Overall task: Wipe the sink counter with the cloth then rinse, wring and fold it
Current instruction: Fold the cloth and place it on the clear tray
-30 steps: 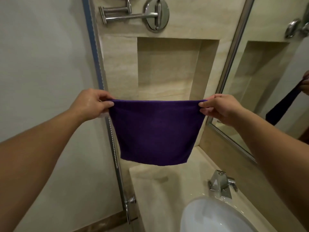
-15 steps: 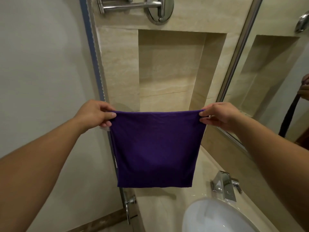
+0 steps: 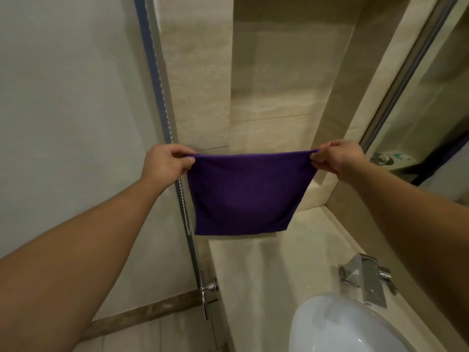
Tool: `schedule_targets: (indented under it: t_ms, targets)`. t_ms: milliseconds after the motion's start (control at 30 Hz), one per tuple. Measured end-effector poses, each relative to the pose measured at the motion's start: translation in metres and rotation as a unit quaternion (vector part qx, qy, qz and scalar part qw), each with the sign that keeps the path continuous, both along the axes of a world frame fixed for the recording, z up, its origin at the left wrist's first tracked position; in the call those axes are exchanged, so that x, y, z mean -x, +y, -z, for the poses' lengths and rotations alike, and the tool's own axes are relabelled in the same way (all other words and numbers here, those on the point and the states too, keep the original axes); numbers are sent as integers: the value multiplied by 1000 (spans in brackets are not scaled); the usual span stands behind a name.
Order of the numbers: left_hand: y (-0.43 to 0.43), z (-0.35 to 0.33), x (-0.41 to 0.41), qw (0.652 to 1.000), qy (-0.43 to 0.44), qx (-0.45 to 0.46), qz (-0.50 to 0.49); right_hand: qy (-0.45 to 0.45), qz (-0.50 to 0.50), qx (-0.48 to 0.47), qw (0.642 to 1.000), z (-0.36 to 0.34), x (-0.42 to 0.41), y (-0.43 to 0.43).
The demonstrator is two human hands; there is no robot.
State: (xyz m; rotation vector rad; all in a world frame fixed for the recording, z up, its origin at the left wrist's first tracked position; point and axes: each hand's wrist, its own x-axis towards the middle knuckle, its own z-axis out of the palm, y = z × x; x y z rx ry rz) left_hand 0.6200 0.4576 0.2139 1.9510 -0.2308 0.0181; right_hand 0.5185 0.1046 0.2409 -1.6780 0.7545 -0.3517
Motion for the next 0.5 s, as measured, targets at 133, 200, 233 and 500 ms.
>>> schedule_targets:
  t_ms: [133,200,233,500]
  targets:
    - [-5,22,21,997,-60,-30,-42,-28,-3,-8,1000,23,11,0]
    - [0,47,41,998,-45,-41,-32,-23,-13,-25,999,48,31,1]
    - [3,61,53,998,-39,-50,-23,-11,-16,-25,1000,63,43,0]
    - [21,132,138,994,29,-90,62,58,-33,-60,996,147,130,3]
